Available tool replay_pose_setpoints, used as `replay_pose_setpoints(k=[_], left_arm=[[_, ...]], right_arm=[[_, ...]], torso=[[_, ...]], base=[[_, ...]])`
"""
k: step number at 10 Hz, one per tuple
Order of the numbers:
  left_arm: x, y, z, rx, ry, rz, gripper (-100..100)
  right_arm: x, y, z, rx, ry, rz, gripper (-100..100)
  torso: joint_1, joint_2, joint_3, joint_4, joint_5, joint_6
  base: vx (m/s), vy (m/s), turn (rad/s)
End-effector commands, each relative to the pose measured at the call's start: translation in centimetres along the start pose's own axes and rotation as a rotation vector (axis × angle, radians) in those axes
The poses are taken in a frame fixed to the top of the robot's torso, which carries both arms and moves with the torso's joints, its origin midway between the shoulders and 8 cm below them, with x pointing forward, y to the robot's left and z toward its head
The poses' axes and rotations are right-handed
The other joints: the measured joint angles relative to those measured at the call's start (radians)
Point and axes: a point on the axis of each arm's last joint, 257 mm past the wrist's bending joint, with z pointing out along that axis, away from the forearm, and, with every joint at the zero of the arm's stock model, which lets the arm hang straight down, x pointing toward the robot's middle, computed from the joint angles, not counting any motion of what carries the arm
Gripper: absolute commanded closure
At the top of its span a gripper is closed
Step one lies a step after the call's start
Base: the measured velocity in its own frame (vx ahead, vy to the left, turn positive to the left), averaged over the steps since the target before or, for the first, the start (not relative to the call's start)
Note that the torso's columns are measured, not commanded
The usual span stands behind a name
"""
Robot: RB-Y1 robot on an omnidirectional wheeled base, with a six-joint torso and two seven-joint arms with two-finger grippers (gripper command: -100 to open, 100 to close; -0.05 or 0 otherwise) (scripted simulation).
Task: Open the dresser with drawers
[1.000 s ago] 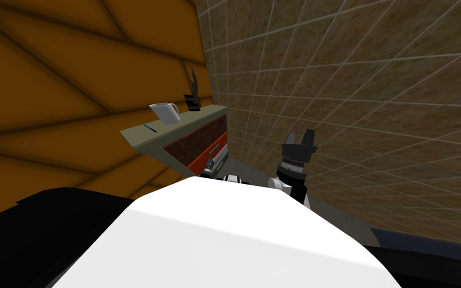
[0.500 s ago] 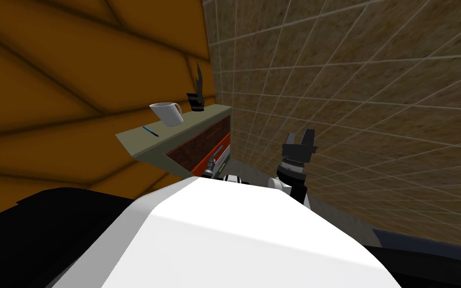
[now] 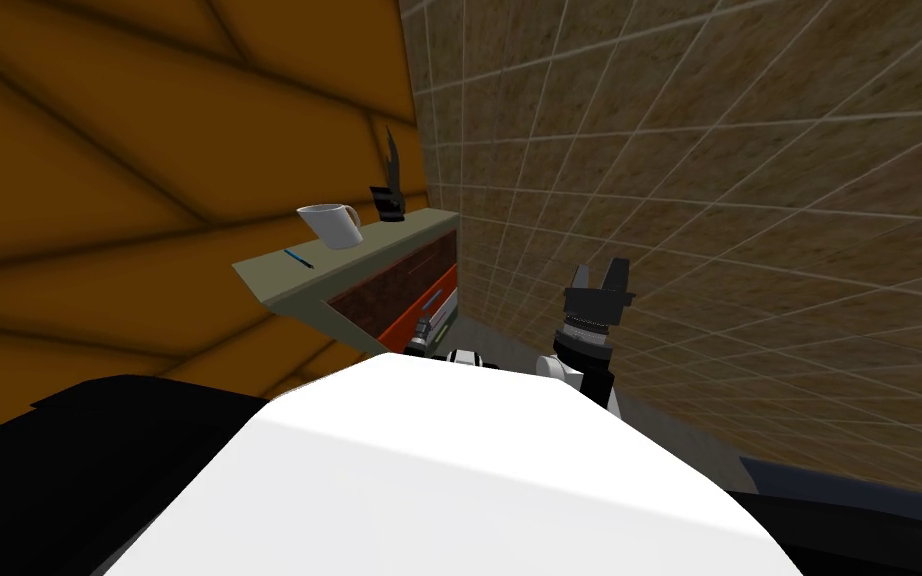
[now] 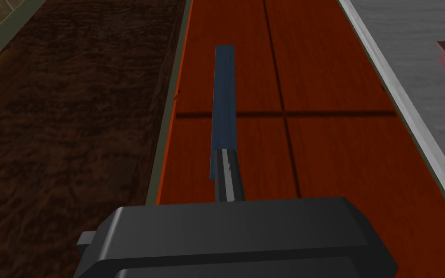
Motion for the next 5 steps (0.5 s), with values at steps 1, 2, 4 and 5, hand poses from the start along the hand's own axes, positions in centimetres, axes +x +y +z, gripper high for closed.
replay_pose_setpoints(k=[1, 2, 4, 5], left_arm=[[0.6, -0.2, 0.3, -0.001, 0.003, -0.001, 100], [0.5, -0.2, 0.2, 0.0, 0.002, -0.001, 100], [-0.9, -0.2, 0.0, 0.0, 0.015, 0.039, -100], [-1.6, -0.3, -0.1, 0.003, 0.02, 0.053, -100]], right_arm=[[0.0, 0.0, 0.0, 0.0, 0.0, 0.0, 0], [0.0, 0.0, 0.0, 0.0, 0.0, 0.0, 0], [0.0, 0.0, 0.0, 0.0, 0.0, 0.0, 0], [0.0, 0.0, 0.0, 0.0, 0.0, -0.001, 0]], torso=[[0.004, 0.0, 0.0, 0.0, 0.001, 0.0], [0.007, -0.002, -0.001, 0.0, 0.002, 0.0], [0.014, -0.006, -0.004, -0.002, 0.004, 0.0], [0.011, -0.005, -0.003, -0.002, 0.003, 0.0]], base=[[-0.082, -0.15, 0.01], [-0.032, -0.07, 0.005], [0.002, 0.007, -0.002], [0.02, 0.05, -0.003]])
